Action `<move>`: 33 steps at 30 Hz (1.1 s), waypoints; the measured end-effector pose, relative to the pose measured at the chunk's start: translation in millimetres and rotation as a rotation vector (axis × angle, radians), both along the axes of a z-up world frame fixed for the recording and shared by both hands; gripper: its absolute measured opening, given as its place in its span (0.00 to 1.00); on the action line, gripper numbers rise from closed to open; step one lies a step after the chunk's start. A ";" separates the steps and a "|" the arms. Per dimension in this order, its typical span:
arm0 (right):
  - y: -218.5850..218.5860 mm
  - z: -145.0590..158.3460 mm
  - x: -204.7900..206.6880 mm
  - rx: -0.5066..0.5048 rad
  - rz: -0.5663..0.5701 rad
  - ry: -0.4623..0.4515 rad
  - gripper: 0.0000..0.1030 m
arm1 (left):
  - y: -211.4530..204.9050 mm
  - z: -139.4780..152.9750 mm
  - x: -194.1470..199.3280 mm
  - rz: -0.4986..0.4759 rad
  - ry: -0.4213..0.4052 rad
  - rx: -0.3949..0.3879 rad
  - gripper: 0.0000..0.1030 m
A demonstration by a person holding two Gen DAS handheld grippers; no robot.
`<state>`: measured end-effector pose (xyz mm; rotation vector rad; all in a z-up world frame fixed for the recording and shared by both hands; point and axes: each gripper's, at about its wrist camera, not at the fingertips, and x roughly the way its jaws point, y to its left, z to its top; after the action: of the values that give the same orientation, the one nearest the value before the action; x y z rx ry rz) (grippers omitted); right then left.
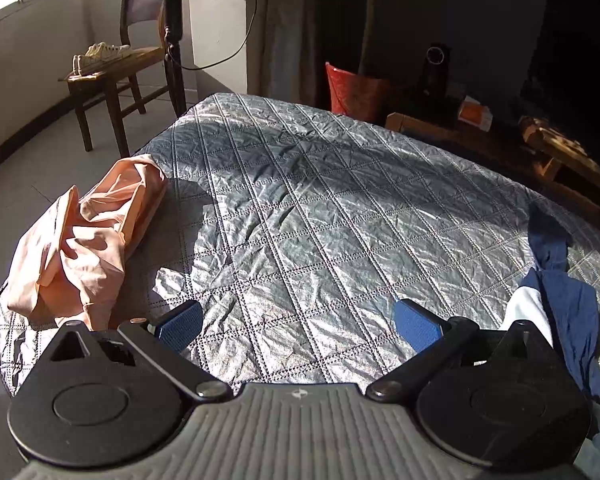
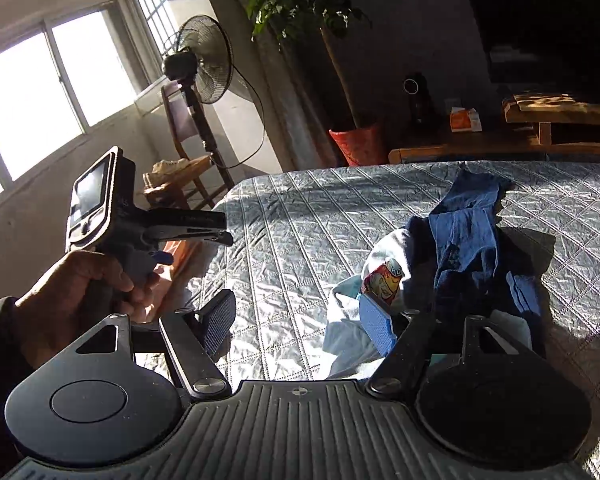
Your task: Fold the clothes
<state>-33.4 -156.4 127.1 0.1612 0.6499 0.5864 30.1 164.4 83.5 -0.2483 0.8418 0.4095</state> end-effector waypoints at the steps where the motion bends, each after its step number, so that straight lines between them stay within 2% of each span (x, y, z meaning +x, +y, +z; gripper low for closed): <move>1: 6.6 -3.5 10.3 -0.094 -0.032 -0.004 0.73 | -1.1 -1.0 0.6 -0.009 0.004 -0.006 0.99; 4: 27.5 -22.6 34.7 -0.326 -0.057 -0.041 0.71 | -6.8 -5.3 3.1 -0.041 0.026 -0.008 0.99; 6: 42.3 -46.3 45.8 -0.394 -0.012 0.023 0.60 | -13.0 -8.8 5.6 -0.074 0.048 -0.003 0.99; 7: 48.3 -56.7 45.0 -0.413 0.014 0.047 0.49 | -16.1 -10.1 6.6 -0.092 0.057 -0.001 0.99; 9: 60.2 -73.9 40.5 -0.435 0.072 0.112 0.43 | -20.9 -12.3 8.1 -0.117 0.073 0.001 0.99; 10: 66.8 -78.3 33.5 -0.438 0.103 0.119 0.36 | -23.0 -13.8 8.9 -0.128 0.083 0.000 0.99; 11: 71.6 -81.5 25.8 -0.420 0.137 0.135 0.36 | -25.2 -15.3 9.7 -0.138 0.092 -0.001 0.99; 12: 76.5 -84.7 16.8 -0.383 0.179 0.169 0.36 | -27.3 -16.7 10.5 -0.149 0.102 -0.002 0.99; 15: 94.8 -87.9 -8.5 -0.368 0.287 0.190 0.35 | -32.7 -20.9 11.5 -0.174 0.124 -0.019 0.99; 16: 100.7 -88.8 -16.7 -0.363 0.322 0.197 0.39 | -35.0 -22.2 12.0 -0.187 0.132 -0.023 0.99; 17: 104.1 -87.4 -21.2 -0.356 0.330 0.201 0.43 | -37.9 -23.2 12.0 -0.200 0.138 -0.020 0.99; 20: 97.0 -79.3 -23.0 -0.249 0.335 0.246 0.45 | -45.7 -24.1 11.5 -0.228 0.149 -0.002 0.99; 24: 98.6 -87.4 -19.7 -0.227 0.335 0.291 0.56 | -52.3 -24.0 11.2 -0.252 0.158 0.008 0.99; 33: 102.1 -105.6 -12.4 -0.178 0.333 0.391 0.57 | -55.4 -23.8 12.7 -0.258 0.165 0.007 0.99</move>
<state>-45.8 -54.3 21.5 -0.0023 1.1173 0.8225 42.8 109.0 59.8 -0.0978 1.0199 0.1925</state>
